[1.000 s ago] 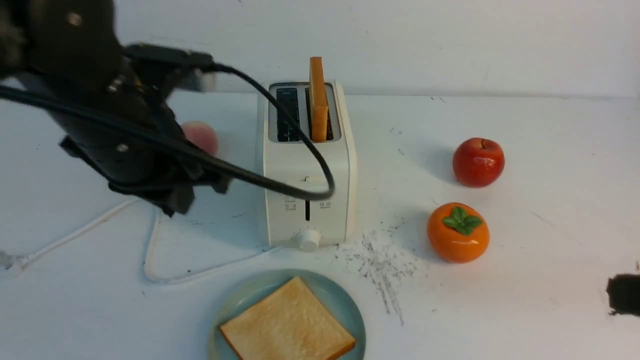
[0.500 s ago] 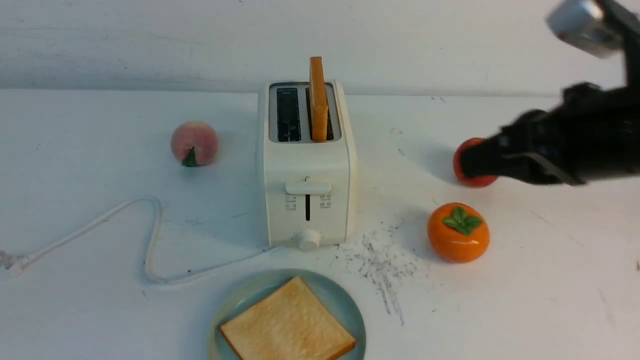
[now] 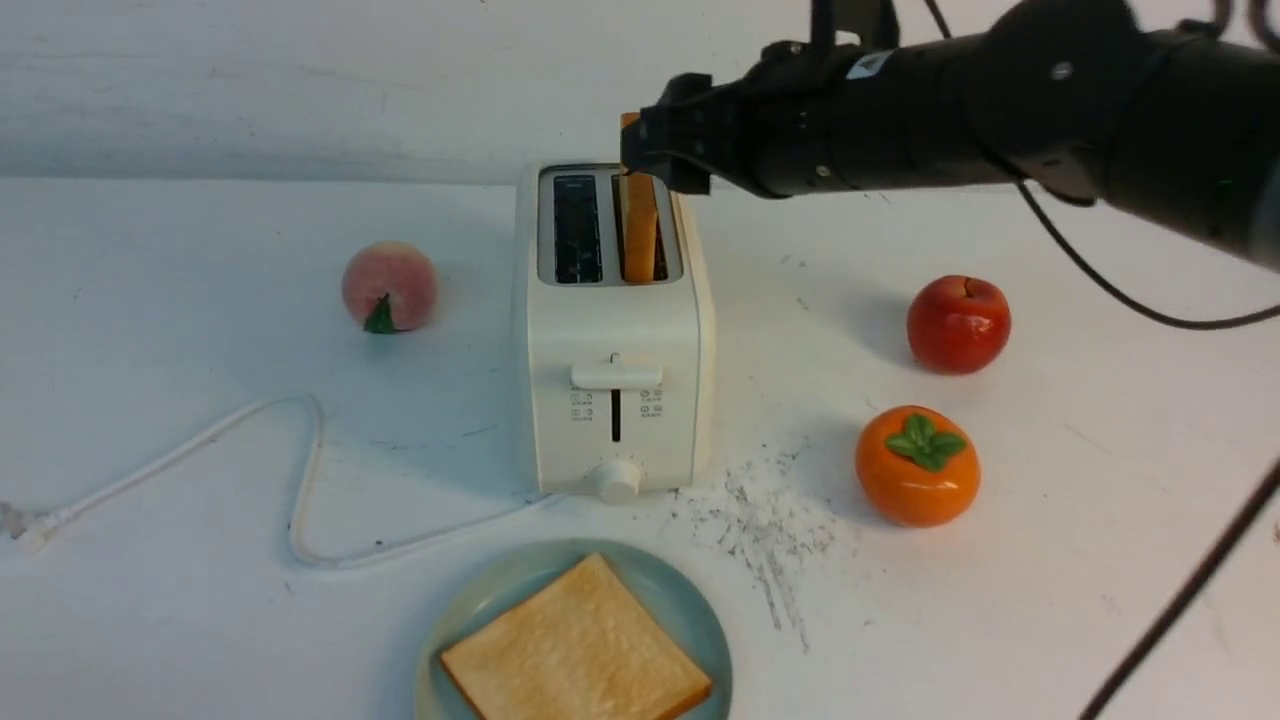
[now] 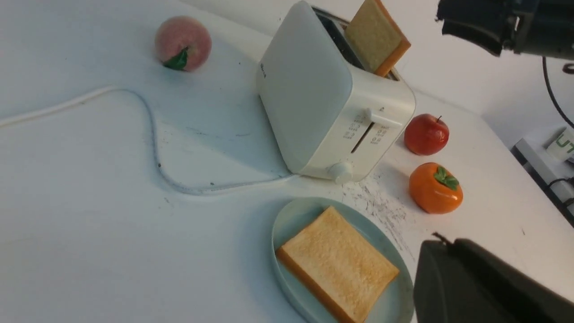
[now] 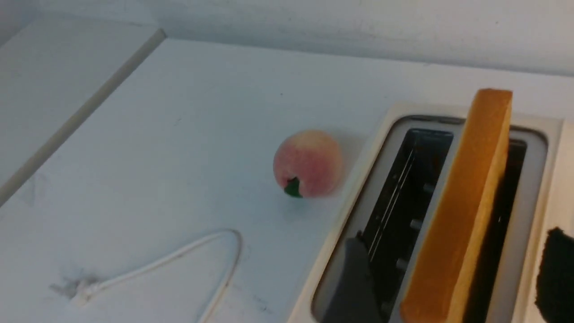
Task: Take toasted bread from bread machine on white table place on plate.
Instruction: 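Grasp the toast slice in the toaster and pull it up out of the slot with the right gripper, then place the held slice of bread on top of the slice on the plate with the right gripper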
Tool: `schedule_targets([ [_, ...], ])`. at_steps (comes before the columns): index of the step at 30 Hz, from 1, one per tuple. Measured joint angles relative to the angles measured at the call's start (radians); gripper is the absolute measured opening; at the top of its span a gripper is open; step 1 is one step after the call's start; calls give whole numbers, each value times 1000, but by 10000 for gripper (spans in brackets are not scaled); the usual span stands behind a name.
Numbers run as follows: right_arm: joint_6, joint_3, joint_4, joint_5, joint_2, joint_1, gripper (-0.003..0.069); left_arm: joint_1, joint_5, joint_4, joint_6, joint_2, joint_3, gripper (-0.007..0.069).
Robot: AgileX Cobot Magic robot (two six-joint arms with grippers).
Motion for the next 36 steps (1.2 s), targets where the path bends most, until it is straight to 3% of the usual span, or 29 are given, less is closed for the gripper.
schedule_targets([
  [4,0,-47,5,-53,96,0,565,0,19,0,0,-1,1,-14],
  [7,0,-57,13,-72,149,0,517,0,19,2,0,-1,1,-14],
  [8,0,-57,14,-70,160,0,480,0,19,2,0,-1,1,-14],
  [9,0,-57,14,-59,166,0,382,0,20,2,0,-1,1,-14],
  [10,0,-57,14,-46,166,0,327,0,20,2,0,-1,1,-14],
  [11,0,-62,12,-22,160,-1,204,0,21,2,0,-1,1,-14],
  [12,0,-65,9,-9,151,-1,132,0,21,2,0,-1,1,-14],
  [13,-2,-70,5,11,128,-1,99,0,21,1,0,-1,1,-14],
  [17,-19,-75,-7,83,10,-2,120,0,25,1,0,-1,1,-14],
  [20,-24,-85,-4,250,-157,-1,120,0,31,1,0,-1,1,-14],
  [28,-74,-89,-5,869,-355,-1,120,0,34,22,0,-1,2,-14],
  [36,-115,111,29,939,-318,0,120,0,37,28,0,-1,2,-14],
])
